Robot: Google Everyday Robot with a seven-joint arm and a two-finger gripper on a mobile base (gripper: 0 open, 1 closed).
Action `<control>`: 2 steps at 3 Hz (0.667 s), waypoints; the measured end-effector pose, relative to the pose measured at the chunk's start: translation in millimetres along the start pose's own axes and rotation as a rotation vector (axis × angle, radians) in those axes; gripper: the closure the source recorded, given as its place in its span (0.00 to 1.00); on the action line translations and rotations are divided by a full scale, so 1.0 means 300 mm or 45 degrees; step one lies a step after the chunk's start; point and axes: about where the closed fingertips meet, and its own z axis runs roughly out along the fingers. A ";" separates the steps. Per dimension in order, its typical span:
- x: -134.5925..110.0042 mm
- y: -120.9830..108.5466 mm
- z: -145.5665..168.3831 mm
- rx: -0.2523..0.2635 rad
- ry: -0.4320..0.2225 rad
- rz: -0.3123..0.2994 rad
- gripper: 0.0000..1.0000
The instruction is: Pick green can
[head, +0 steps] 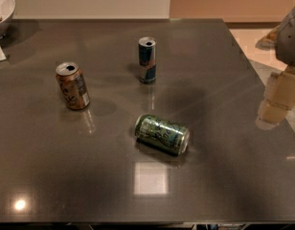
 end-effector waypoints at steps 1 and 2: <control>0.000 0.000 0.000 0.000 0.000 0.000 0.00; -0.007 -0.002 0.002 -0.004 -0.002 -0.003 0.00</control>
Offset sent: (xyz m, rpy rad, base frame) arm 0.0169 0.0228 -0.0072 0.0148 0.0601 0.0463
